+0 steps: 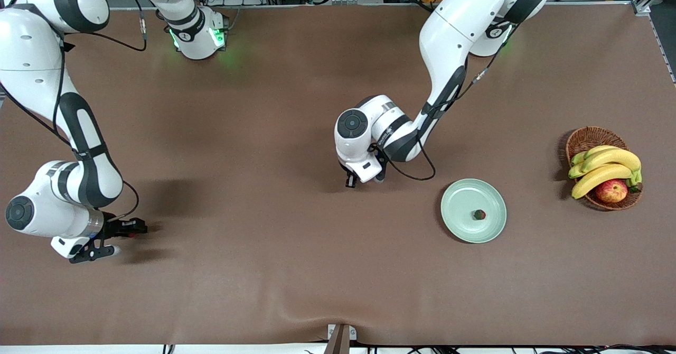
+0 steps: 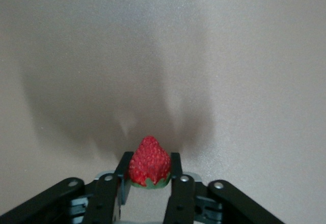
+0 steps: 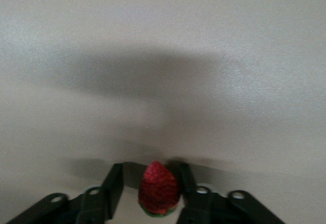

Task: Collect all strawberries into plate
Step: 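Grasp the second strawberry with the left gripper while the right reaches the third, then place the second strawberry on the plate while the right gripper lifts the third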

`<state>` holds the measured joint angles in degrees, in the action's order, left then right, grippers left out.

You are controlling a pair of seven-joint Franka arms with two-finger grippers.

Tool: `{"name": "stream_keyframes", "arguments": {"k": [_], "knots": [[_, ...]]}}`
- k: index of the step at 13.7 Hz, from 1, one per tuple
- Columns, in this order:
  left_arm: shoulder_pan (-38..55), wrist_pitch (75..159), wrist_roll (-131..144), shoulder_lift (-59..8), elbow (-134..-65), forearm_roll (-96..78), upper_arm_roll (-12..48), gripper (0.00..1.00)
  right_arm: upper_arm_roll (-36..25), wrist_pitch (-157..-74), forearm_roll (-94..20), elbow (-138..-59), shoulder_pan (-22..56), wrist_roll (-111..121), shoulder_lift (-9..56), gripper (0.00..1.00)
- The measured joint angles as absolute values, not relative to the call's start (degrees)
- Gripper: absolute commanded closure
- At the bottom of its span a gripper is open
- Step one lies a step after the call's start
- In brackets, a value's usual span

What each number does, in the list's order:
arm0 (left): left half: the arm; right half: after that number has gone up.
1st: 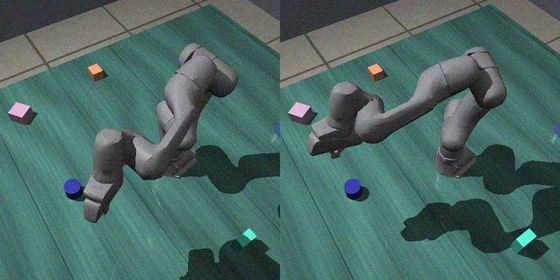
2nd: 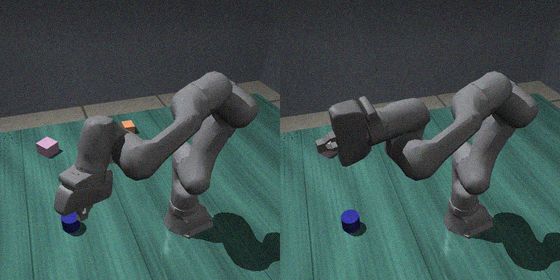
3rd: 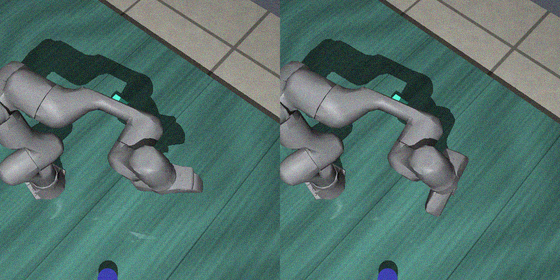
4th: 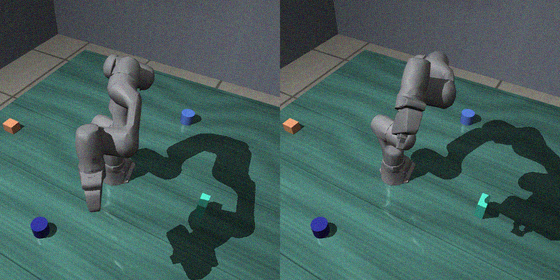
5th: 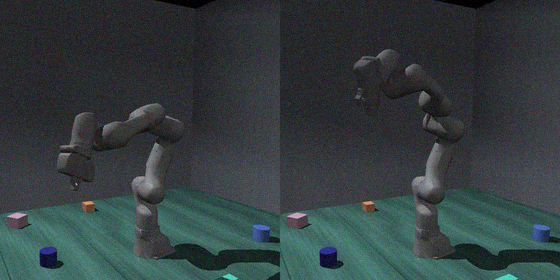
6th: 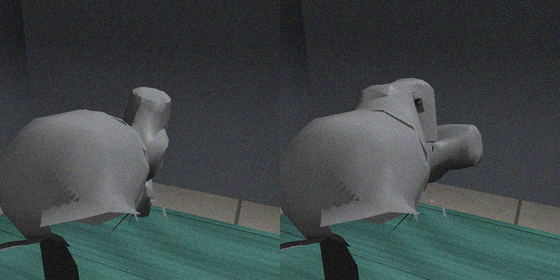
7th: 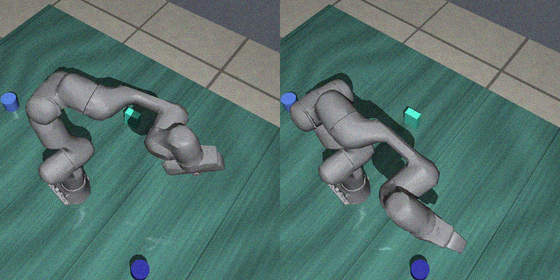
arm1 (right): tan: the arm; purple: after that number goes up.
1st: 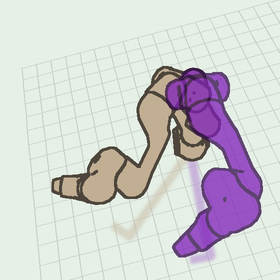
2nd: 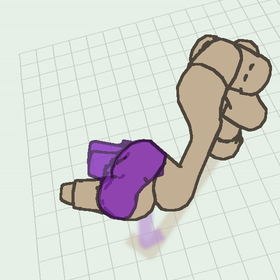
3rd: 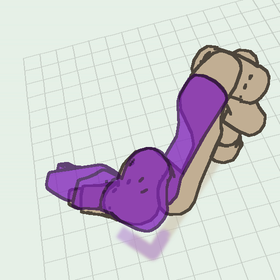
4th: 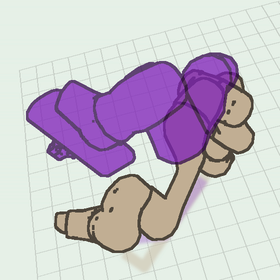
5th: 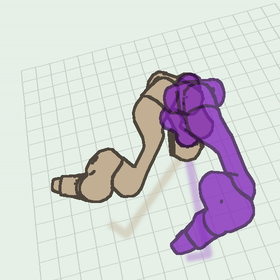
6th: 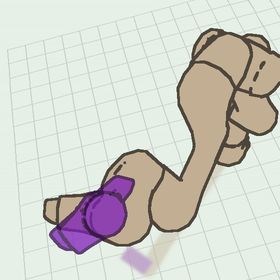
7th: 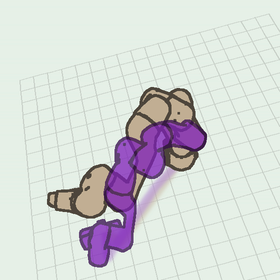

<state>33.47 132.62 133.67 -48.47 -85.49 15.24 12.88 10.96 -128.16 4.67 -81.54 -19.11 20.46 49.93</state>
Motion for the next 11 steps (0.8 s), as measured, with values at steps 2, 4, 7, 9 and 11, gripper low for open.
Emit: {"name": "stream_keyframes", "arguments": {"k": [2, 4, 7, 9, 11], "knots": [[33.43, 133.00, 135.43, -48.48, -85.41, 15.24, 12.59, 1.00, 10.99, -126.73, 4.69, -81.26, -19.14, 20.69, 49.90, 1.00], [33.25, 133.24, 135.49, -48.44, -84.98, 15.69, 12.12, 1.00, 11.10, -124.74, 4.69, -80.84, -19.13, 20.81, 49.91, 1.00], [32.48, 133.18, 135.37, -47.66, -84.19, 21.34, 10.55, 1.00, 11.91, -117.75, 4.69, -78.13, -18.90, 20.41, 49.87, 1.00], [29.84, 132.61, 133.49, -46.54, -84.17, 23.00, 10.01, 1.00, 12.87, -109.71, 4.68, -73.41, -17.77, 16.19, 49.59, 1.00], [25.27, 130.72, 126.83, -45.34, -84.23, 23.26, 9.83, 1.00, 14.12, -103.49, 4.29, -69.83, -15.72, 9.50, 49.06, 1.00]]}}
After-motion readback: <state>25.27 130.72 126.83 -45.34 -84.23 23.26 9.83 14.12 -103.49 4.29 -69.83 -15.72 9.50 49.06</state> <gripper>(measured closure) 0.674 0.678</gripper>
